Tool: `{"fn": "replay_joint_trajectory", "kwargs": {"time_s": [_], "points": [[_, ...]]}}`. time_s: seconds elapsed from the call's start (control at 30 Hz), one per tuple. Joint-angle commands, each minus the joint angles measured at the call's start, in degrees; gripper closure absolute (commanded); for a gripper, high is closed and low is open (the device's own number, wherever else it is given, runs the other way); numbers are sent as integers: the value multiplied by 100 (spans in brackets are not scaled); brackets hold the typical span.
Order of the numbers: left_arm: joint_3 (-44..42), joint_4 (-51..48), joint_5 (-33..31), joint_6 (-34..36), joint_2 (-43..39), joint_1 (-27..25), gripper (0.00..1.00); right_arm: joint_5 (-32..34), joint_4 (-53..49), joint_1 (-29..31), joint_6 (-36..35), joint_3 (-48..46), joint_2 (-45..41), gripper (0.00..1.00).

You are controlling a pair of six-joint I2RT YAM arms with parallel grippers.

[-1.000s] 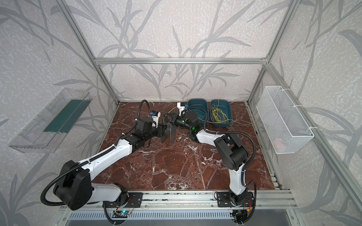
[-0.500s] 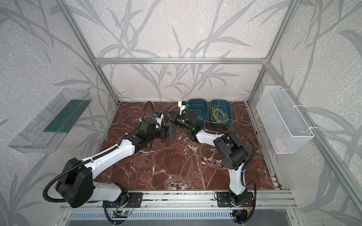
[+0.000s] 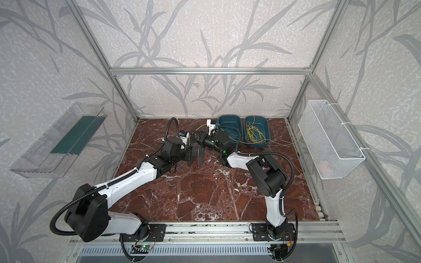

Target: Wrap the cables

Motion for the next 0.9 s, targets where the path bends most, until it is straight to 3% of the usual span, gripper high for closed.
{"fn": "replay_joint_trajectory", "kwargs": {"time_s": [0.0,0.17,0.4,0.57,0.87], "points": [[-20,4,-19,96,-16,16,74,13,271,34,20,-30,141,100],[-129,124,62,38,-25,13,90,14,283,42,20,-27,173,100],[-216,212,34,1,-19,20,92,30,345,41,55,-55,220,100],[-204,176,95,36,49,20,100,38,402,42,109,-44,252,100],[-303,39,91,128,-336,13,100,-16,344,-2,99,-135,151,100]]}}
